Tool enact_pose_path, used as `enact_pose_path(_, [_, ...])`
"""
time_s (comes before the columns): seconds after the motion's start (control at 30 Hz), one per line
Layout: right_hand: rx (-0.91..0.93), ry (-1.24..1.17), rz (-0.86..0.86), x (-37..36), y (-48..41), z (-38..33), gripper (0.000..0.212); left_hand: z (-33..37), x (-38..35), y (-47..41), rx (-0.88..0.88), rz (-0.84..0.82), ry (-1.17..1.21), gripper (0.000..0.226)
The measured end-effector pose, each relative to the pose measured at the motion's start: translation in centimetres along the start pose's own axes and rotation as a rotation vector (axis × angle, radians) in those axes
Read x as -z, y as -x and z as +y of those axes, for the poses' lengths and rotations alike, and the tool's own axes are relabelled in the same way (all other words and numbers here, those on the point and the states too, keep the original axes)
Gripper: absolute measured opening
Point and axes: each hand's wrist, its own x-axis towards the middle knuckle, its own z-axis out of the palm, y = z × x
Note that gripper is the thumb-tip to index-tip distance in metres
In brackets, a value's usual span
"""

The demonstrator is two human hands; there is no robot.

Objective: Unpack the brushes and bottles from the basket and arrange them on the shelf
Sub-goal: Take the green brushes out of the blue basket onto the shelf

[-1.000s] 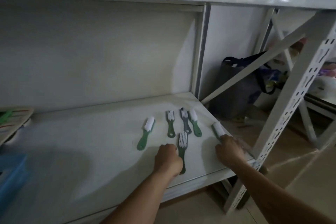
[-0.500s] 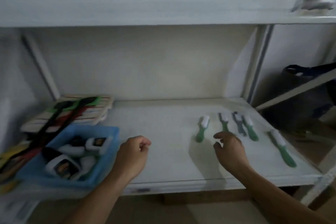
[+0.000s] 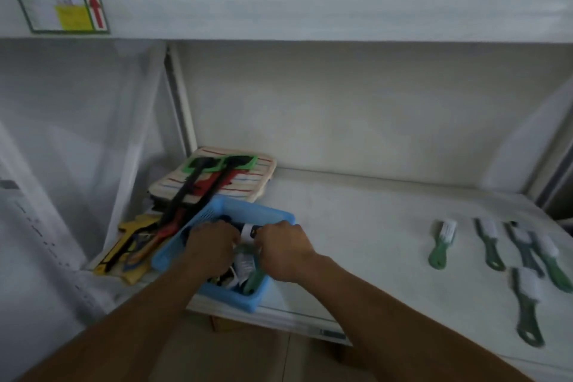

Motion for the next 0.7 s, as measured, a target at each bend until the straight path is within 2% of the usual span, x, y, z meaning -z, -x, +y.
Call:
enact_pose_path(0.1, [0.120, 0.182, -0.206, -0.8, -2.0, -1.4, 0.025, 1.1, -0.2, -1.1, -0.100, -0.066, -0.273, 0.027])
enact_pose_path(0.17, [0.139, 0.254, -0.330, -0.8, -2.9, -1.9, 0.028, 1.4, -0.2, -1.4, -0.121, -0.122, -0.381, 0.037])
enact_pose_path(0.23, [0.178, 0.329, -0.378, -0.3, -3.2, -2.3, 0.031, 1.2, -0.5, -1.6, -0.131, -0.150, -0.410, 0.043])
enact_pose_path(0.4, [0.326, 0.345, -0.388, 0.3, -2.9, -2.5, 0.028, 0.3, -0.6, -1.8, -0.169, -0.078, -0.439, 0.034])
enact_pose_path(0.47, [0.366, 0.373, -0.309, 0.9, -2.4, -2.2, 0.024, -0.1, 0.2, -1.6, -0.183, -0.016, -0.404, 0.026])
enact_pose_path(0.53, [0.384, 0.409, -0.221, 2.2, 1.0, 1.8, 0.022, 4.2, 1.4, -1.8, -0.276, 0.103, -0.328, 0.017])
enact_pose_path(0.6, [0.458, 0.423, -0.047, 2.8, 1.6, 2.8, 0.023, 3.8, 2.6, -1.5, -0.279, 0.223, -0.235, 0.015])
enact_pose_path(0.67, [0.334, 0.268, 0.158, 4.2, 7.9, 9.7, 0.024, 11.9, 3.8, -1.8, -0.419, 0.360, -0.115, 0.012])
enact_pose_path(0.7, [0.302, 0.120, 0.313, 4.1, 8.2, 9.9, 0.019, 11.3, 4.7, -1.2, -0.388, 0.392, -0.051, 0.012])
